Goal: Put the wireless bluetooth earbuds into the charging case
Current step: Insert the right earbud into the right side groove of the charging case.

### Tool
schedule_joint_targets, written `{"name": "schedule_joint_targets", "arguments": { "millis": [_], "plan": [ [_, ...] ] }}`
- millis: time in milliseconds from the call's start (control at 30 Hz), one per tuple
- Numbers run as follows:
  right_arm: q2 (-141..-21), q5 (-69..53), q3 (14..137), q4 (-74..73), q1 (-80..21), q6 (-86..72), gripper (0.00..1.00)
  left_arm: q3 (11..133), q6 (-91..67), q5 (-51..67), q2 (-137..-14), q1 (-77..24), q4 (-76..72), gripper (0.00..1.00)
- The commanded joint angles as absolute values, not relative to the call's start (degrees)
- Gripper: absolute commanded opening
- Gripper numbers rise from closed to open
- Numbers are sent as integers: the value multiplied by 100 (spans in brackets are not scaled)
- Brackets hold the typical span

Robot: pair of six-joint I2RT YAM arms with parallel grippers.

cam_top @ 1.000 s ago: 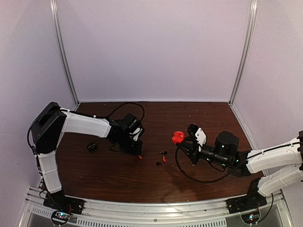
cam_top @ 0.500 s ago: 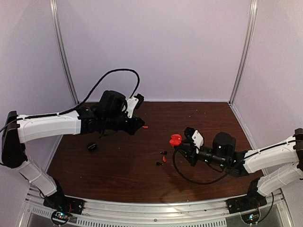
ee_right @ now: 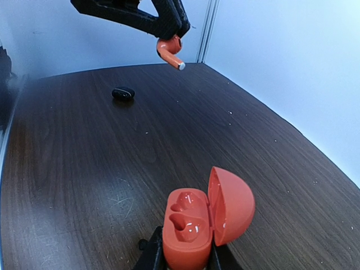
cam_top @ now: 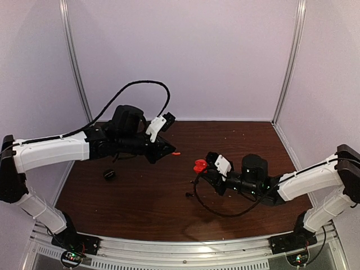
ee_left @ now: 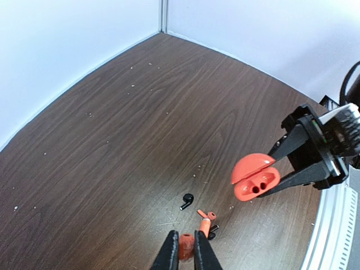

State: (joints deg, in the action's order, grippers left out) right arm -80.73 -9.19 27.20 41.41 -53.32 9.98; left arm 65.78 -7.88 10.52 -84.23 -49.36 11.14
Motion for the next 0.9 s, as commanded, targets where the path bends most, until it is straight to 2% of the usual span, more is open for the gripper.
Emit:
{"name": "schedule_joint_targets", "arguments": {
  "millis": [0, 433, 867],
  "plan": [
    [-8441, -1095, 3209, 3934, -5324, 1104, 7, 6499, -435, 1466, -8253, -5049, 1002, 11],
    [-8979, -2692, 3707, 3784, -5325, 896, 6, 6443, 248, 1554, -8486, -5435, 1117, 11],
    [-9165, -2738, 4203, 2900, -5326, 986, 6, 6630, 595, 1330, -8718, -5534, 1664, 11]
  ]
}}
